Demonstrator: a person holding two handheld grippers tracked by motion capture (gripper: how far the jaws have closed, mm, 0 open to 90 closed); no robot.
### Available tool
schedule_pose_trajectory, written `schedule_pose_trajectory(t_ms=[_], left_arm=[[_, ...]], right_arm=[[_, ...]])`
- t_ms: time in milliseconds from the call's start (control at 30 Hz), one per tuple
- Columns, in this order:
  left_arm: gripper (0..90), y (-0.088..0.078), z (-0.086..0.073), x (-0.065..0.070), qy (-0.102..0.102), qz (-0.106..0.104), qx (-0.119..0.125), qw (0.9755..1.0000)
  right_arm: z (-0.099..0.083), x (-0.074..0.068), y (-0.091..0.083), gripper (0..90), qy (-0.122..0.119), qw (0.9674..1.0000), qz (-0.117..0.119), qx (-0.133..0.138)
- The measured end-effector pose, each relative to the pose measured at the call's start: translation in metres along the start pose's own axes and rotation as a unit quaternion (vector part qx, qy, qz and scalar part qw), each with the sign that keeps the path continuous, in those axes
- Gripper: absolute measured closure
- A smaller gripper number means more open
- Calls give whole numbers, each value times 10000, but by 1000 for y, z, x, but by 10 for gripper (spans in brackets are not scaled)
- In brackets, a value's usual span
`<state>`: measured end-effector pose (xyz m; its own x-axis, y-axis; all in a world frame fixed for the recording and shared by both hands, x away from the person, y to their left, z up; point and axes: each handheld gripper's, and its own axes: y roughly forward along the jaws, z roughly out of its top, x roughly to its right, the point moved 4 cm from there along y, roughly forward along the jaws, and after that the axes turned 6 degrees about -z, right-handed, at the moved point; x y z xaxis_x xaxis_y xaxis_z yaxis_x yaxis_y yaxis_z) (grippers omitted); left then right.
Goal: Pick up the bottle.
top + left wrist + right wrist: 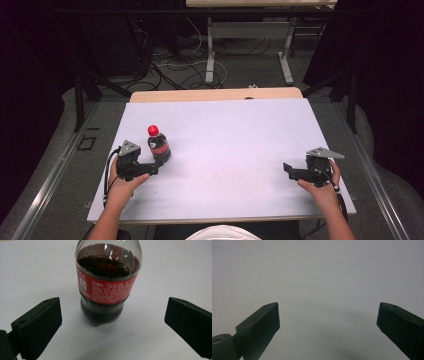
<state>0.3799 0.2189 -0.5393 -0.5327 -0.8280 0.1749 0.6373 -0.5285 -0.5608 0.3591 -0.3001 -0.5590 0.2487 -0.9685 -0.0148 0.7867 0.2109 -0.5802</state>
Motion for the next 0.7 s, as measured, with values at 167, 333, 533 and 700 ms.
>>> schedule_pose_trajectory(t_ms=[167,333,533,700], left_arm=[[15,1,9,0,-4,-14,43,10000],[53,7,15,-2,142,74,5,9999],[115,18,20,-12,193,310,-105,9993],[150,24,23,-12,149,198,-16,9997]], right_arm=[[-2,-4,5,52,-79,9999,-28,-96],[-2,-4,6,54,-77,9999,12,-76],[-1,-3,5,65,-67,10000,8,-33],[-2,-1,7,68,4,10000,-32,-41]])
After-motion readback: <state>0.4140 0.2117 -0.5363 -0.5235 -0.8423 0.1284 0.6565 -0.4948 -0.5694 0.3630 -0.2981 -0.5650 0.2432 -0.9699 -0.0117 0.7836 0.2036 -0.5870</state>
